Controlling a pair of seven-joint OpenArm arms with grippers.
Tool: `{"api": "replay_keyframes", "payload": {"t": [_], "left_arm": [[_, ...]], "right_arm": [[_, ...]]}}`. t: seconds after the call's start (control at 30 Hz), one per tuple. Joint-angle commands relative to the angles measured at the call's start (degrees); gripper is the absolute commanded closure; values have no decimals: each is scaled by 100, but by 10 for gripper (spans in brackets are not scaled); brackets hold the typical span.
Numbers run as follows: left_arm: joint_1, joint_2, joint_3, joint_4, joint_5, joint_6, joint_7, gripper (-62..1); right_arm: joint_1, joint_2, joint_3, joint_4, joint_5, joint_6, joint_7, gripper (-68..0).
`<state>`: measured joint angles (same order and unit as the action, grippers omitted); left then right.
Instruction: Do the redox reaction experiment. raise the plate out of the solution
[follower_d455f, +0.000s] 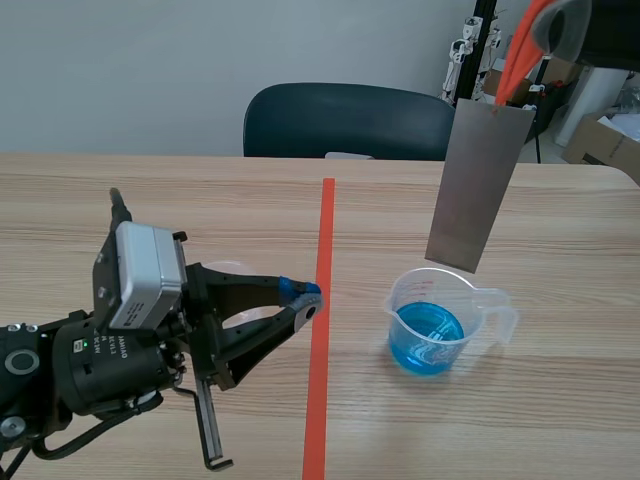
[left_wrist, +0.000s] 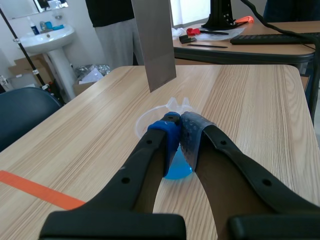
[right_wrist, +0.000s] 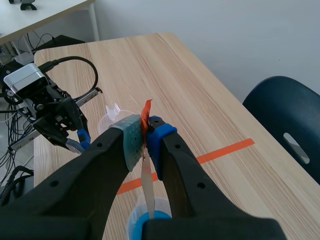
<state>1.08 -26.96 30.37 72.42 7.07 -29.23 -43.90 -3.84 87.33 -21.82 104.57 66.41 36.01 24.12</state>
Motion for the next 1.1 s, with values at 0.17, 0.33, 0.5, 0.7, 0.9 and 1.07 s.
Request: {"api": "replay_keyframes", "payload": {"t": [0.17, 0.33, 0.5, 0.7, 0.9, 1.07], "left_arm": [[-50, 155, -7, 76, -219, -7, 282, -27], [-212, 289, -7, 76, -461, -7, 785, -27], [-326, 330, -4, 76, -603, -11, 975, -27], [-413, 343, 114, 74, -599, -13, 1252, -27], [-509, 409, 315, 72, -601, -9, 1530, -27], [-507, 442, 315, 72, -603, -9, 1545, -27]], "right_arm": [[79, 66, 83, 37, 94, 2, 114, -2], [79, 63, 83, 37, 92, 0, 111, -2], [79, 63, 83, 37, 90, 0, 109, -2], [79, 61, 81, 37, 87, 2, 57, -2], [79, 61, 81, 37, 92, 2, 48, -2], [79, 61, 81, 37, 94, 4, 66, -2]]}}
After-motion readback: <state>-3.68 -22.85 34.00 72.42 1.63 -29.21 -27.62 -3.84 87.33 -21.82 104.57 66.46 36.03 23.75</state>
